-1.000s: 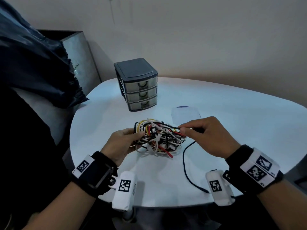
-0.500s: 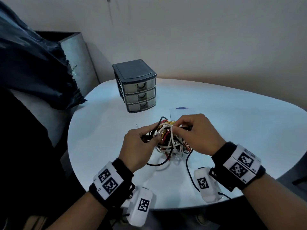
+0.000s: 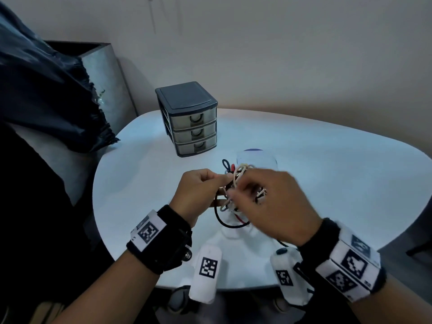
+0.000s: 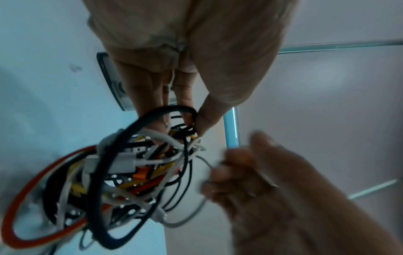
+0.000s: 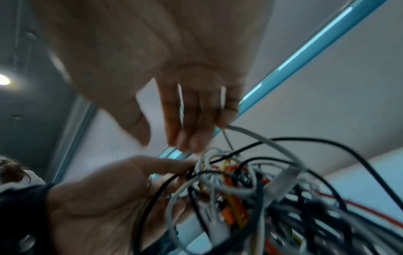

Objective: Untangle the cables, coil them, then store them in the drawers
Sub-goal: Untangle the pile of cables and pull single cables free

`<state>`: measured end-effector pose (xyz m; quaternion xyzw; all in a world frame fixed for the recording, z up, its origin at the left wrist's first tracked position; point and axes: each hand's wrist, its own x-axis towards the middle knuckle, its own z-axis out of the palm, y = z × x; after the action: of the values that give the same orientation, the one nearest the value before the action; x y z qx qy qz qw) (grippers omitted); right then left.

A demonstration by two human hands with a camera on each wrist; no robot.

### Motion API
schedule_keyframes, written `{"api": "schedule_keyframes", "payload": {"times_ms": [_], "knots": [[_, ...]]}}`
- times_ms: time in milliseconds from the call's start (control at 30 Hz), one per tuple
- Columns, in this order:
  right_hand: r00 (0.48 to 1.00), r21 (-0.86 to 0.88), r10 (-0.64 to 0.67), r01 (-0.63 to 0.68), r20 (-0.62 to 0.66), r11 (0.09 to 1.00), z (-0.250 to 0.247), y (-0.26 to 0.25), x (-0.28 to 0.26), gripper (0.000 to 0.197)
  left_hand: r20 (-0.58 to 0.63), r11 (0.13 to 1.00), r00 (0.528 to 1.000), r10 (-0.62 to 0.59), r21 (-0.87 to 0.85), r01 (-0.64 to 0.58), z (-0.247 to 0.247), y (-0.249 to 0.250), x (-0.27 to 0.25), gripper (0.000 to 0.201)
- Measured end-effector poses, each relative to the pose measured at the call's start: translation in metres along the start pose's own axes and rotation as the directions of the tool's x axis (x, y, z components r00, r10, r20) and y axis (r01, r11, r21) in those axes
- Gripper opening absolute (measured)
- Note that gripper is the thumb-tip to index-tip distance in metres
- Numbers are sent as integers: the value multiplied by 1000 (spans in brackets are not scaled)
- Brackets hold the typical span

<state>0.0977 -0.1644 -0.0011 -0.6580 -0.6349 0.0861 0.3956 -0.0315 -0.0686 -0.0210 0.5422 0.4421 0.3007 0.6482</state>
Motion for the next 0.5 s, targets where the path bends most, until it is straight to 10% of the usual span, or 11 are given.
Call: {"api": "schedule_keyframes", "payload": {"times_ms": [233, 400, 500], "knots": [[977, -294, 129, -176, -172, 939, 3, 15, 3, 51, 204, 995, 975, -88, -29, 96, 8, 8, -15, 59], [997, -274, 75, -73, -4, 959, -5, 30, -5, 24, 100, 972, 984, 147, 170, -162, 4, -2, -9, 16], [998, -152, 56, -50, 38, 987, -10, 33, -5, 27, 146, 662, 896, 420, 626, -412, -4, -12, 9, 49]]}}
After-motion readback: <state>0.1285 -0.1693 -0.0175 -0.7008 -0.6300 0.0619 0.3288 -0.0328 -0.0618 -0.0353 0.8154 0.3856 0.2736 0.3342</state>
